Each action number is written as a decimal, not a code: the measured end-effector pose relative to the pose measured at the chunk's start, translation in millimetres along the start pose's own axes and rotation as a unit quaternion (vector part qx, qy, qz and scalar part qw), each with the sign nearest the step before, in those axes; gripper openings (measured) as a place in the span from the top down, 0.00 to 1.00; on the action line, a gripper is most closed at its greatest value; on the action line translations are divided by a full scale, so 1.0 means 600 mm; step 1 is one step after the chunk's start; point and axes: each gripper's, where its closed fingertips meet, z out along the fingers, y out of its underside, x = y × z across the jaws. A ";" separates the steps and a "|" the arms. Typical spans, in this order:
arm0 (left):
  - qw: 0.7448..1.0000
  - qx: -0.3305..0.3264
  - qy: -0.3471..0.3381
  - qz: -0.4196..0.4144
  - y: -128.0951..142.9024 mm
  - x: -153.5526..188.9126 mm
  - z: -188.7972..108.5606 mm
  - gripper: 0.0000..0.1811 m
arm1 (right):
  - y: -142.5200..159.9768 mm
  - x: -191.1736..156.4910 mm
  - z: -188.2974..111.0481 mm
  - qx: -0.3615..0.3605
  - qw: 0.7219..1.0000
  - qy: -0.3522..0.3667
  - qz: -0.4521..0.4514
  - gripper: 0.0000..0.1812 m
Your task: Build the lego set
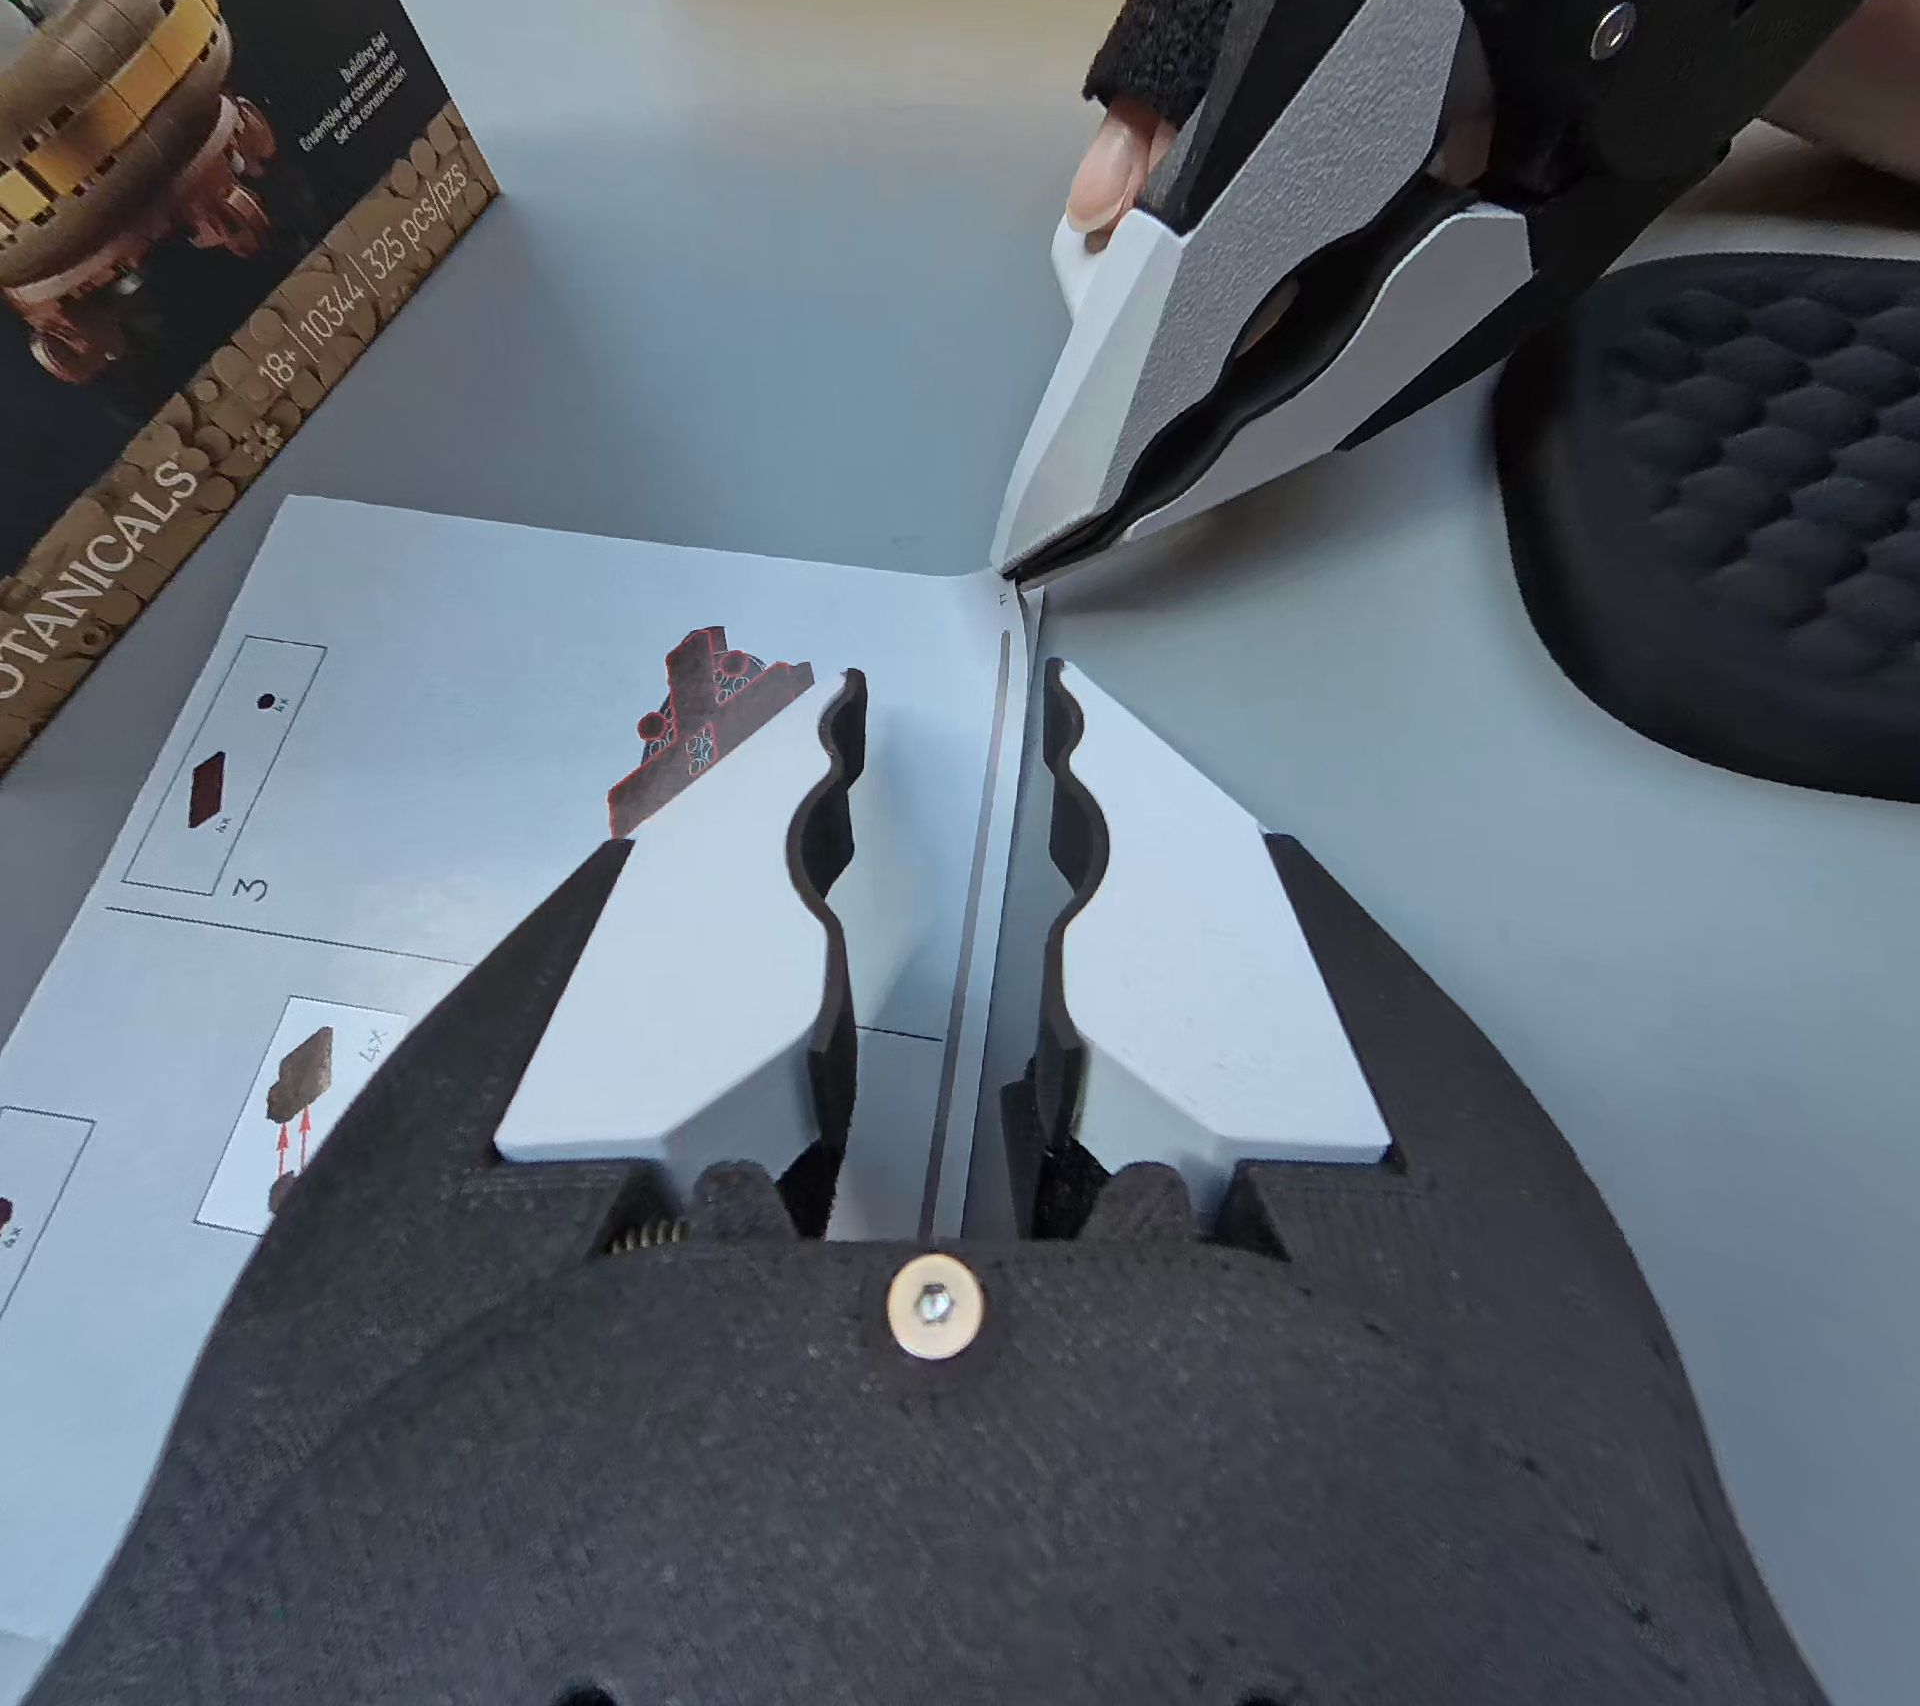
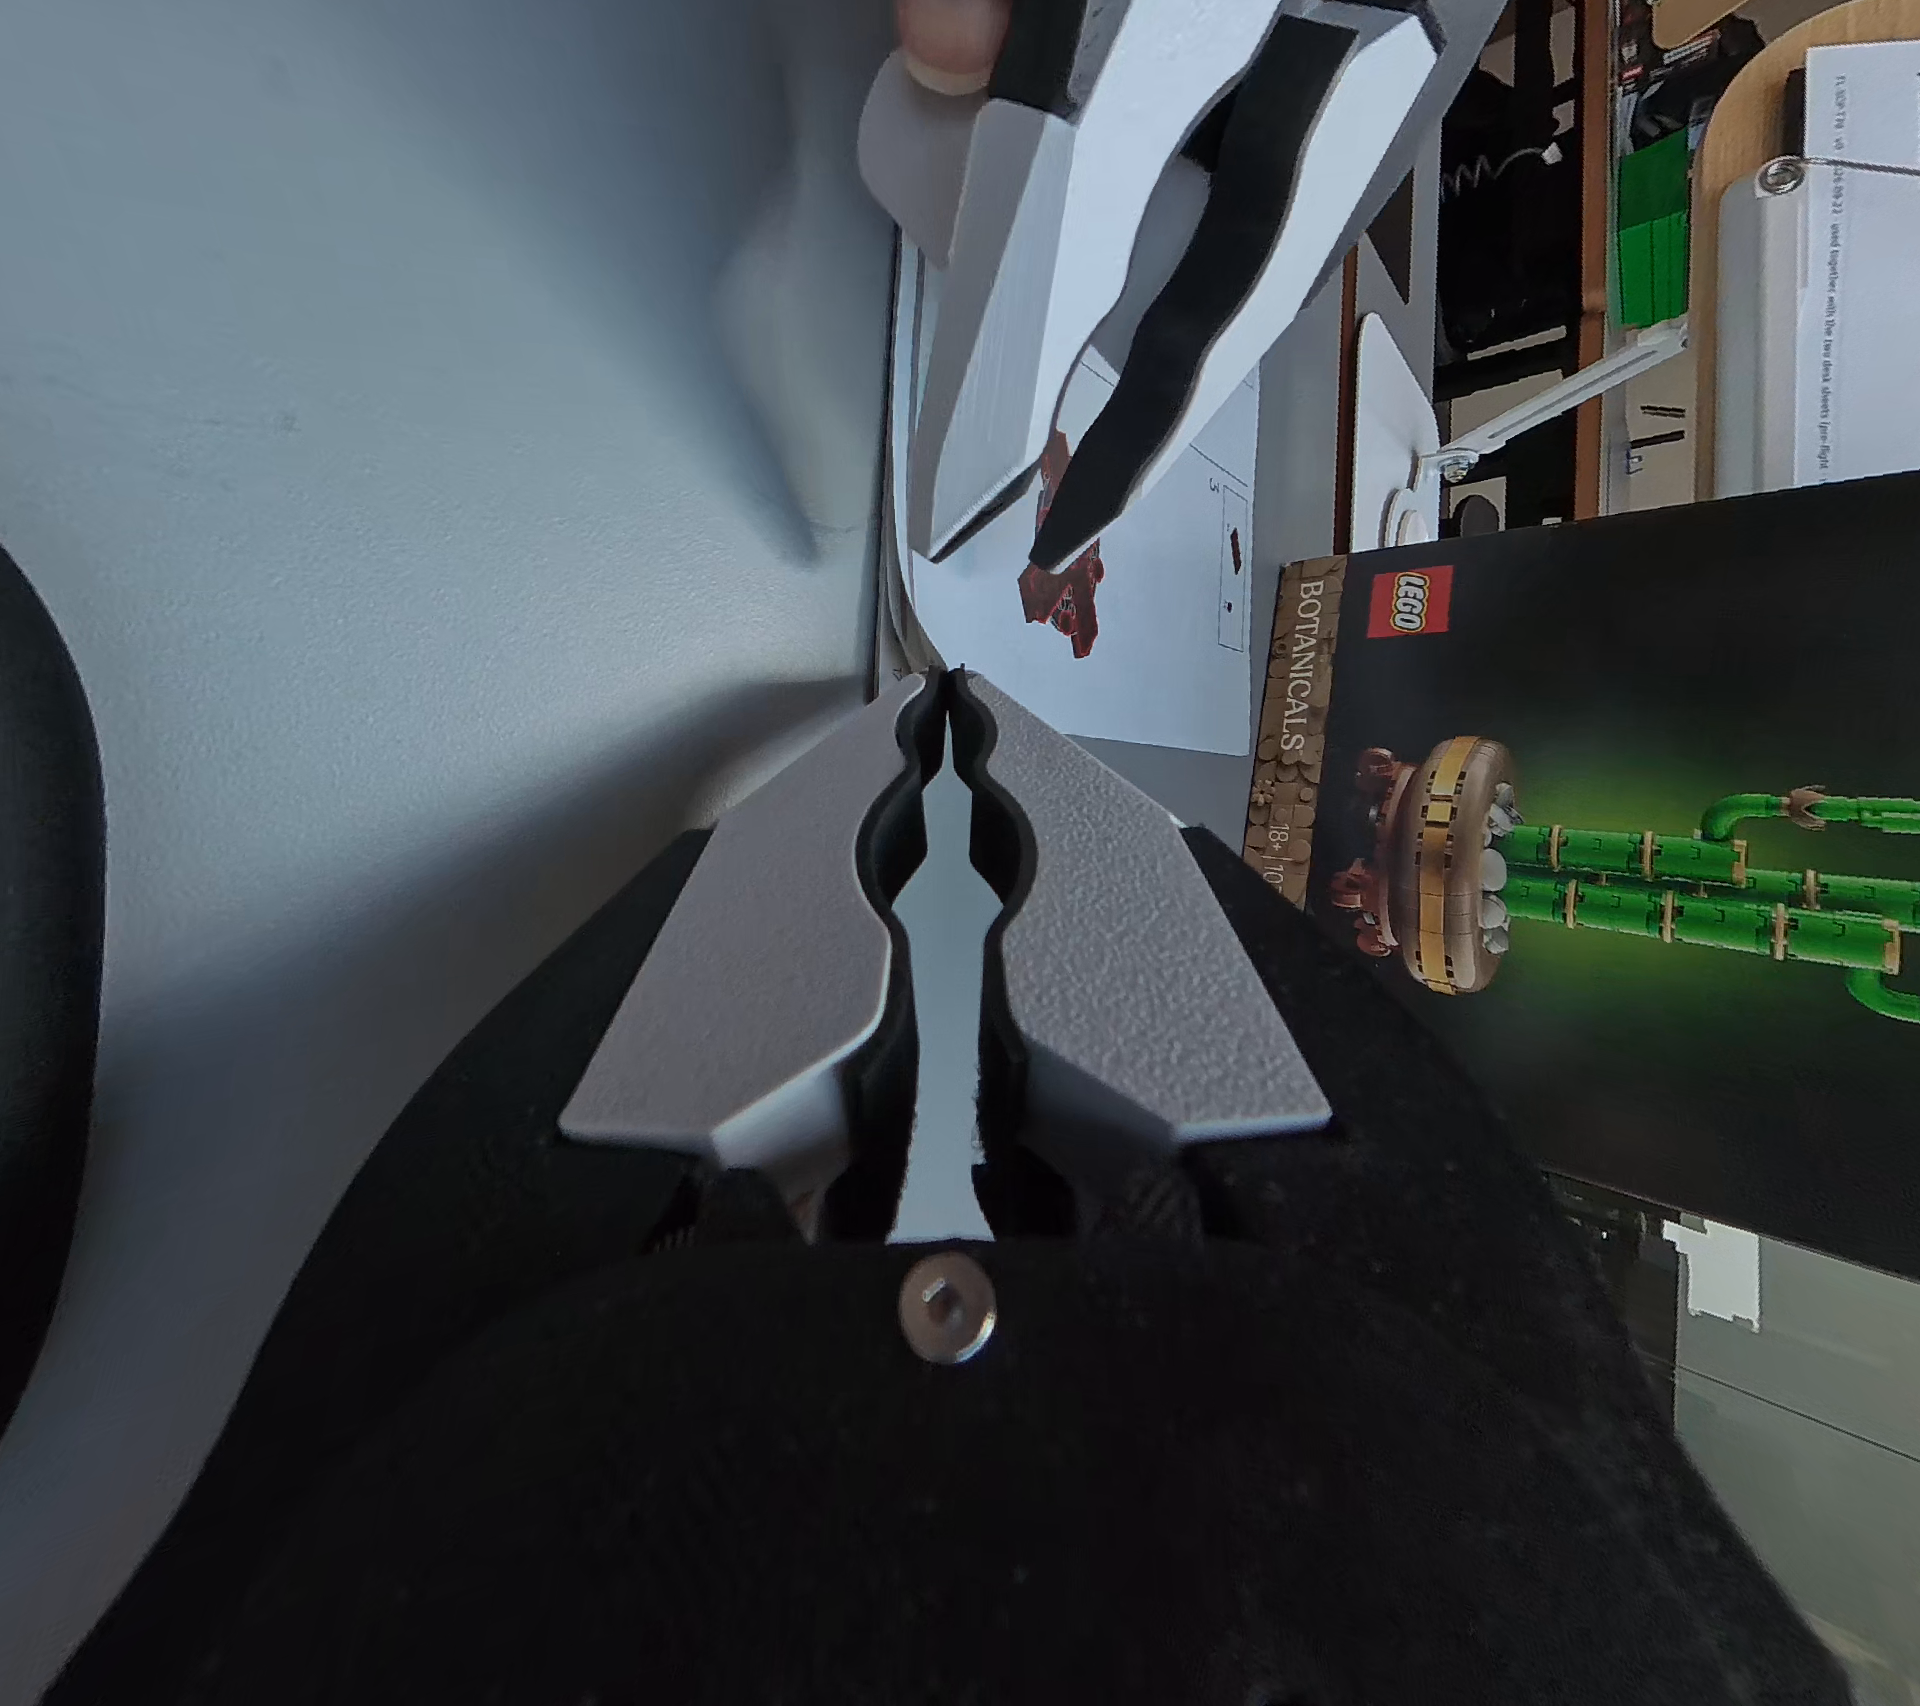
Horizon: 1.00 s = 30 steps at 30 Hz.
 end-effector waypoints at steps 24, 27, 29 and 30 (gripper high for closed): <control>0.998 0.002 -0.027 0.054 -0.013 0.000 0.024 0.90 | 0.000 0.007 0.000 -0.001 1.000 0.011 0.006 1.00; 0.998 -0.001 -0.027 0.056 -0.012 0.001 0.025 0.90 | 0.001 0.007 0.001 -0.002 1.000 0.010 0.006 1.00; 0.998 -0.002 -0.025 0.056 -0.011 0.001 0.025 0.91 | 0.001 0.007 0.001 -0.003 1.000 0.010 0.006 1.00; 0.998 -0.001 -0.025 0.055 -0.012 0.001 0.025 0.92 | 0.001 0.007 0.001 -0.003 1.000 0.011 0.007 1.00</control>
